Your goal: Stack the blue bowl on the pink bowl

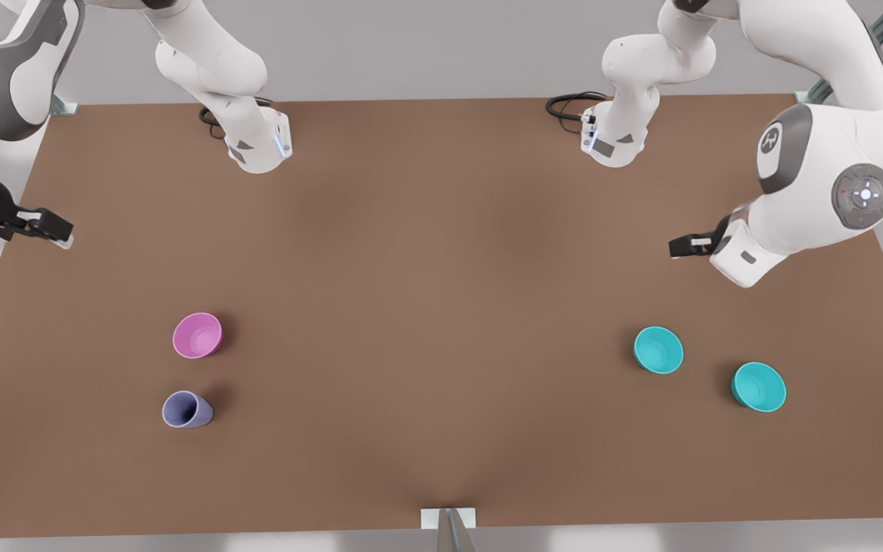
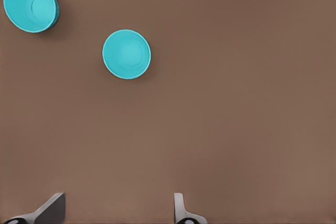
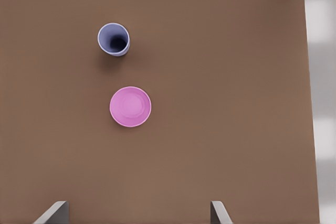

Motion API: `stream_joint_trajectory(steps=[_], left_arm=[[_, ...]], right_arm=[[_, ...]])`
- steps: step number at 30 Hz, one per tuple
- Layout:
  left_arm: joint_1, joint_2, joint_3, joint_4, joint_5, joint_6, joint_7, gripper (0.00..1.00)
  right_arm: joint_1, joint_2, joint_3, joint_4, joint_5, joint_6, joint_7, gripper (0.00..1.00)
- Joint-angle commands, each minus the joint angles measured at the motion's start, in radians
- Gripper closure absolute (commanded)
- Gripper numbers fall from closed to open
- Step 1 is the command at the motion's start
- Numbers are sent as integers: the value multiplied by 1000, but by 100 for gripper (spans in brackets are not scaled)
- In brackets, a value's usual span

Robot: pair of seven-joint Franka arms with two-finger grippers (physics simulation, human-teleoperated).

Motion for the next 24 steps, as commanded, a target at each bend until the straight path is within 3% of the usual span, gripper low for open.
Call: stream_joint_trajectory(steps=[1,3,5,8,12,20,24], left_arm=[[1,7,-1,0,0,-11,-25,0],[1,19,-1,0,-2,-8,-25,0],[-1,21,-1,0,-2,-8,-25,0],[-1,21,-1,-1,0,-8,-25,0],[-1,21,-1,-3,0,-8,-25,0],[-1,22,-1,-3,2,-10,-25,0],[-1,22,-1,-4,2,-11,-25,0]], right_arm=[[0,-1,1,0,0,5,-6,0],[7,34,1,8,-3,-26,-2,0],[0,212,1,8,-6,-56,4,0],[-52,407,2,-1,26,140,6,0],[-144,395,4,-242,124,417,6,0],[-148,271,10,-677,132,991,10,0],[-141,278,11,-714,166,1030,23,0]])
